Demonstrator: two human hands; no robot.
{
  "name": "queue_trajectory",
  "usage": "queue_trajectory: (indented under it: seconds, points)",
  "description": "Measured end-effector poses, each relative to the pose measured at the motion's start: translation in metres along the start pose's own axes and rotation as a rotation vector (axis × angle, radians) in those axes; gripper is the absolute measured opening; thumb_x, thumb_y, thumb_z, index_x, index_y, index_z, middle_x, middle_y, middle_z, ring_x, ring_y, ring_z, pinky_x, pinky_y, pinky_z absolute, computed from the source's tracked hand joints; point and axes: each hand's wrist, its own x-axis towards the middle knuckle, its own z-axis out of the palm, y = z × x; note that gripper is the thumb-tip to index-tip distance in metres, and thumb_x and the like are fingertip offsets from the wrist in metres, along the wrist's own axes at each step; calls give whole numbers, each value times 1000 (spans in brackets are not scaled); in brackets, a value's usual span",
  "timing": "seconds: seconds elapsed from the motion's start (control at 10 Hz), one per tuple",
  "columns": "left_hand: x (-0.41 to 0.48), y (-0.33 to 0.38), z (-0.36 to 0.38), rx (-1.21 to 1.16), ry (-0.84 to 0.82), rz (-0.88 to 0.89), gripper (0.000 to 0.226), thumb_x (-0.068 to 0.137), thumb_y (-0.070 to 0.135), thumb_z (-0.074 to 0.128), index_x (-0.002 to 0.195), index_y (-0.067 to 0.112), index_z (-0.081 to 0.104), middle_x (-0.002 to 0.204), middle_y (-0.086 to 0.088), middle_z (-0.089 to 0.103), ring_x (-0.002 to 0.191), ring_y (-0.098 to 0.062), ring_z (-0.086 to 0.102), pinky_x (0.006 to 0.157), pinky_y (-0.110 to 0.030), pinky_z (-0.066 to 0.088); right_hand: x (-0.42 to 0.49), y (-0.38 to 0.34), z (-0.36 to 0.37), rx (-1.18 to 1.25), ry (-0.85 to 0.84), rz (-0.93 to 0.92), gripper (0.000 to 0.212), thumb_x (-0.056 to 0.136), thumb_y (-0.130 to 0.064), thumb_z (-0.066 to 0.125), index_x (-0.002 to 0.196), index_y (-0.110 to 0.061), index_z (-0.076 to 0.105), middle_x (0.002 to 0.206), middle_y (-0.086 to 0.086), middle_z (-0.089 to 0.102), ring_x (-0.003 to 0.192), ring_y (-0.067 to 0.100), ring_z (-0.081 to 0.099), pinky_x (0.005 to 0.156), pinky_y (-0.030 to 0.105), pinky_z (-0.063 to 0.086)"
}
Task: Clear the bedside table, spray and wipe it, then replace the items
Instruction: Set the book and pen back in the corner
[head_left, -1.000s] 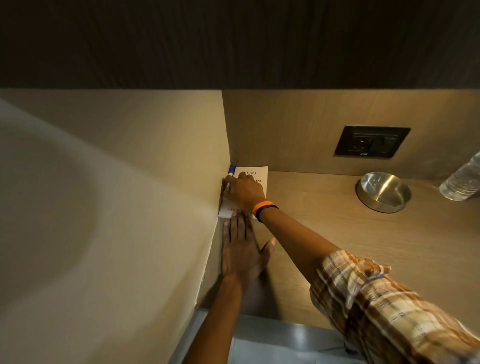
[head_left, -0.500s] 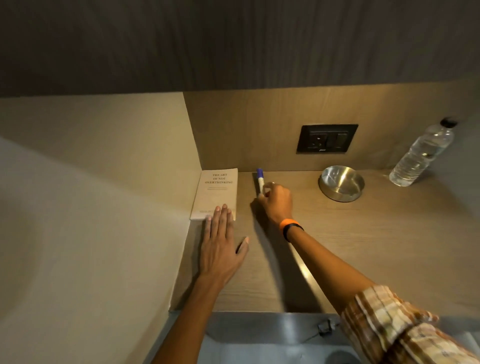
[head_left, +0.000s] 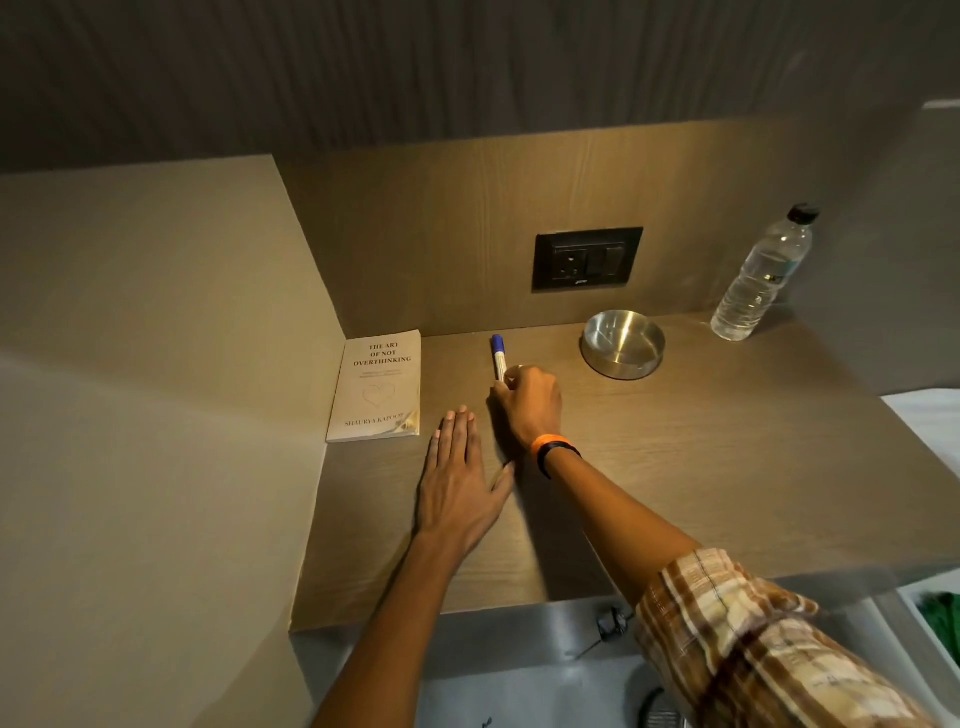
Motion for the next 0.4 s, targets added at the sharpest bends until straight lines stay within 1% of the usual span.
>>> queue_trajectory:
  seconds: [0.2,0.3,0.4]
  points:
    - [3,-3,2,-2,-1,-20,88,94,70,14,157,12,-7,169,-8,-6,154,-19,-12,125,-37,-5,1,4,-1,-60,-32,-57,25,96,-33,67,97,-8,70,91,11,70,85,27,68,78,42,58]
    - [1,0,-4,6,18,1,87,95,69,14,157,12,-8,169,-9,-6,154,-19,-13,125,-39,-5,-18,6,-25,-49,-51,-62,35,99,-43,60,103,-10,69,90,9,72,85,27,70,75,41,57]
    - [-5,3,-12,49,126,46,86,96,68,14,158,13,-7,168,-9,-8,155,-19,-12,127,-43,1,-65,36,-51,-108,-63,-135,35,101,-42,56,117,-13,66,104,7,72,92,23,69,81,39,58]
